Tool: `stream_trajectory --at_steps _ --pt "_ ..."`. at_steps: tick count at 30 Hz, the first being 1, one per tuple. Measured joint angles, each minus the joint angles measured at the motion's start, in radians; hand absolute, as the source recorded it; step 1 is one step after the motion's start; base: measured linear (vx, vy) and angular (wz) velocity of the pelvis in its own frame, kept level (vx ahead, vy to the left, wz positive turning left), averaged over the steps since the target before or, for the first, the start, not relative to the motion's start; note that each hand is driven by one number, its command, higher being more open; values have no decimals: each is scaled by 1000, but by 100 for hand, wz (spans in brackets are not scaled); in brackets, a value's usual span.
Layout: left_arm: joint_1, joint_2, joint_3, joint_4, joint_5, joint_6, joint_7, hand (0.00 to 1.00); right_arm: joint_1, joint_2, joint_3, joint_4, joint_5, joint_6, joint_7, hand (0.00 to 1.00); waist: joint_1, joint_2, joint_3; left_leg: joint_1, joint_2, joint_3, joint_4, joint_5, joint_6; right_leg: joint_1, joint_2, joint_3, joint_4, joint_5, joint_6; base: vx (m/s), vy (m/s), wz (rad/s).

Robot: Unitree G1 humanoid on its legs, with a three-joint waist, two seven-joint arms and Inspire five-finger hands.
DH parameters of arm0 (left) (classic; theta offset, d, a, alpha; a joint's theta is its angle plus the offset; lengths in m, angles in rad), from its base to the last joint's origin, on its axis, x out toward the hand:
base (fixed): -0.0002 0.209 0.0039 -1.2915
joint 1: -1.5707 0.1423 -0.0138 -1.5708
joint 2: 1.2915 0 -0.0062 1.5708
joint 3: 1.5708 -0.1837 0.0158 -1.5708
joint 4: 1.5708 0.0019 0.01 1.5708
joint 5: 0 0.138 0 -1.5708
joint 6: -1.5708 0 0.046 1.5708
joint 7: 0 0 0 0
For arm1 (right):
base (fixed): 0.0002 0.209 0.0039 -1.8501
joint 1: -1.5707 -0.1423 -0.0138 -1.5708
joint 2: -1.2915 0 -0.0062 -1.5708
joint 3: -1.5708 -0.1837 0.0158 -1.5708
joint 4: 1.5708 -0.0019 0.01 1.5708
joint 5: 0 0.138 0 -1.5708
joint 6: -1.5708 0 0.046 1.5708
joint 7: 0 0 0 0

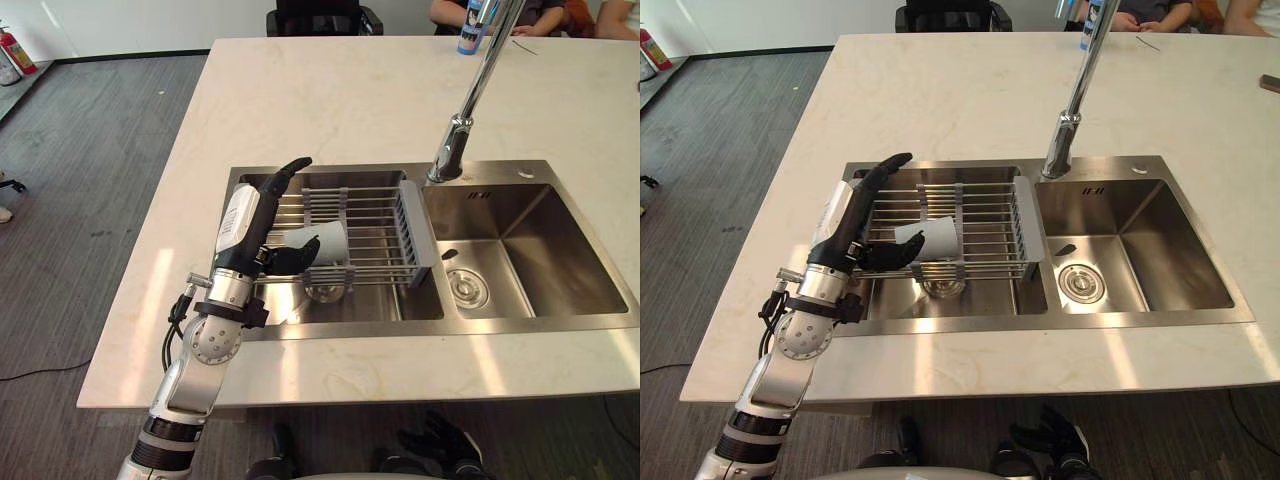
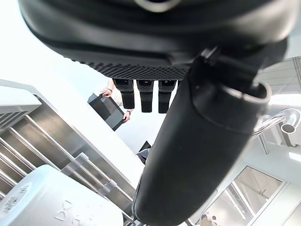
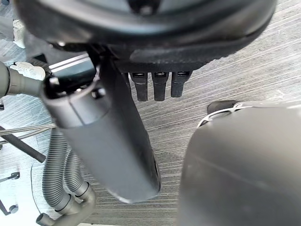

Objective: Walk over to the sink, pick up the cup, carry it to the dishwasher, place the cup inside the dishwasher, then close the dishwasher door

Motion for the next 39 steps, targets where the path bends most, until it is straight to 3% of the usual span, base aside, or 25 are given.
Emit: stream_trajectory --at_steps 9,24,39 --pt "-27 37 -18 107 14 2 -1 90 2 -5 20 -8 0 2 1 90 -5 1 -1 9 2 6 -5 0 0 0 1 1 0 0 -1 0 0 0" --pt "-202 117 -52 355 43 60 -15 90 -1 -4 30 -29 0 9 7 90 -28 -1 0 1 3 8 -1 -3 -4 -2 5 -1 -16 1 -2 0 0 0" --pt "-281 251 -177 374 145 48 -149 90 -11 -3 32 -30 0 9 10 90 -34 -1 5 -5 3 8 -1 -5 -7 -7 5 -2 -21 1 -2 0 0 0"
